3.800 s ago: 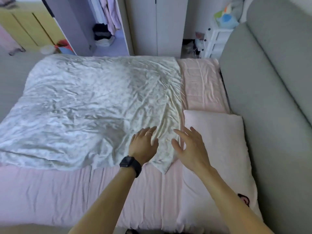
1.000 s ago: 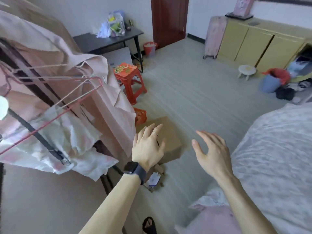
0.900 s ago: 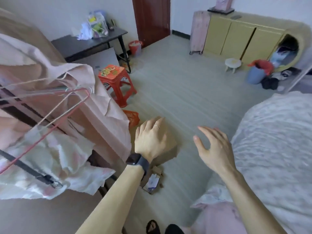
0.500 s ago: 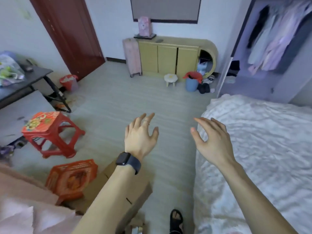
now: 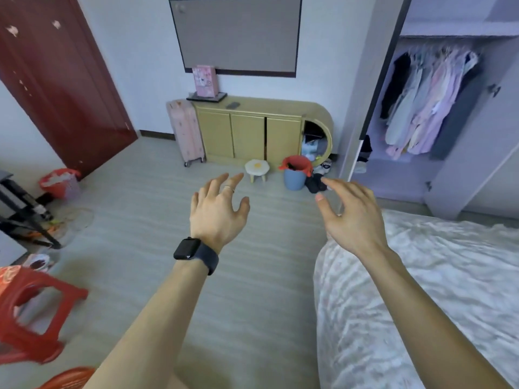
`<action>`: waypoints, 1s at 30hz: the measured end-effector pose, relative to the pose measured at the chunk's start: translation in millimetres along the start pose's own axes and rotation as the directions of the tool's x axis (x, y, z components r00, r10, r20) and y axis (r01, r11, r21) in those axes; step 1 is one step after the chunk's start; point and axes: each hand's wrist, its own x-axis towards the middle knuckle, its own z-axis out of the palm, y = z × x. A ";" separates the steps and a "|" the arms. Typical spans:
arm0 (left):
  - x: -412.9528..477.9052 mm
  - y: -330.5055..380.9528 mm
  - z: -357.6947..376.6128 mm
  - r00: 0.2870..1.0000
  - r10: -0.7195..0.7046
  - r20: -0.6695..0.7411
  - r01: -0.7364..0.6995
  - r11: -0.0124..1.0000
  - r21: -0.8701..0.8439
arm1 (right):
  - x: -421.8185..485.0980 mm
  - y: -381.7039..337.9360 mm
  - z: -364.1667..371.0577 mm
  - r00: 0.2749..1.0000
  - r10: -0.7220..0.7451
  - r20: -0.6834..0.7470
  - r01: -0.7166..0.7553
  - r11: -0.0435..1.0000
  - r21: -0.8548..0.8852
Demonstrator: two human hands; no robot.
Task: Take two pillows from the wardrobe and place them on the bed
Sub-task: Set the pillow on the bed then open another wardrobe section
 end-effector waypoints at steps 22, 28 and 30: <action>514.6 50.4 234.9 0.874 0.461 0.154 -0.437 0.885 -0.162 | 361.9 153.7 149.5 0.885 0.276 -0.375 -0.329 0.940 -0.085; 612.7 132.3 333.3 0.791 0.591 0.159 -0.545 0.798 -0.257 | 437.8 249.9 163.5 0.808 0.357 -0.468 -0.449 0.888 -0.097; 642.2 160.7 357.9 0.744 0.644 0.179 -0.597 0.760 -0.257 | 464.5 279.1 166.9 0.786 0.383 -0.485 -0.487 0.867 -0.104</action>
